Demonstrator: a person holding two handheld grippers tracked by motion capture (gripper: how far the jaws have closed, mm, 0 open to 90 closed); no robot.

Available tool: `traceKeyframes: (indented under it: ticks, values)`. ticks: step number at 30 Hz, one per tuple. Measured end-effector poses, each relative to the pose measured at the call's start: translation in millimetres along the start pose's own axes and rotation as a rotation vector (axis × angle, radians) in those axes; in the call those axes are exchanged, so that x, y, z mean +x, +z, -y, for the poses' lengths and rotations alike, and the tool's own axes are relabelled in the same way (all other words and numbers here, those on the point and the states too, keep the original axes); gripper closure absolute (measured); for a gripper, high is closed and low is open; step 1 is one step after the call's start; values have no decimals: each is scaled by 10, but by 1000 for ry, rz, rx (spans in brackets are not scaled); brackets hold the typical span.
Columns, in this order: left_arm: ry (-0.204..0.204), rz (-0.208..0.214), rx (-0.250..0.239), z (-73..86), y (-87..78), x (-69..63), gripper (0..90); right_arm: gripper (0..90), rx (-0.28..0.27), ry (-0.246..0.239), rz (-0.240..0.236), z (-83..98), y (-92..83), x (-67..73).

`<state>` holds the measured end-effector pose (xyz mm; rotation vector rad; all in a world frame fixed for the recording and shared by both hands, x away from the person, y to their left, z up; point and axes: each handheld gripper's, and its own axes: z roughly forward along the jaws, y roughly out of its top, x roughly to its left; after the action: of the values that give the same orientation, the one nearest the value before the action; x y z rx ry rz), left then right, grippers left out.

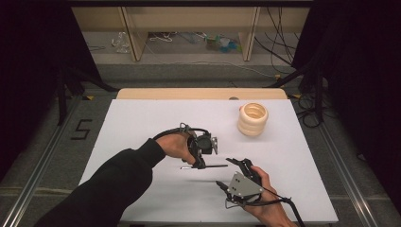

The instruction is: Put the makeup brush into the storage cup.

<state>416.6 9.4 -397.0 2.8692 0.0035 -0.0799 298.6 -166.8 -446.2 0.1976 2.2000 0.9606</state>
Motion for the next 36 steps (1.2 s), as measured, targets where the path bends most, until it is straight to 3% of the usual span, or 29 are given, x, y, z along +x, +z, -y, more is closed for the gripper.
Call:
traceKeyframes:
  ticks: [7, 8, 14, 18, 19, 23, 25, 26, 31, 35, 36]
  values:
    - [-21, 9, -12, -7, -41, -44, 852, 316, 30, -98, 28, -48, 43, 11]
    - [-7, 7, -4, -12, -55, -40, 852, 327, 36, -103, 33, -53, 45, 17]
    - [-12, 5, -4, -22, -61, -83, 852, 396, 56, -180, 61, -106, 82, 39]
    - [-19, -5, -8, -26, -72, -90, 852, 434, 84, -250, 72, -133, 114, 51]
    - [-19, -2, -5, -24, -74, -89, 852, 446, 84, -288, 70, -140, 129, 41]
    - [-16, -6, -6, -25, -72, -97, 852, 481, 96, -345, 87, -170, 153, 72]
    - [-13, 6, -7, -31, -74, -109, 852, 492, 96, -309, 81, -177, 169, 93]
    - [-12, 2, -6, -36, -75, -113, 852, 504, 98, -350, 81, -184, 172, 69]
    - [-8, 3, -4, -47, -77, -134, 852, 552, 116, -344, 94, -202, 168, 96]
    - [-5, -1, -3, -45, -92, -137, 852, 582, 117, -332, 69, -195, 186, 105]
    - [-4, 1, -1, -46, -94, -137, 852, 588, 118, -376, 70, -199, 185, 76]
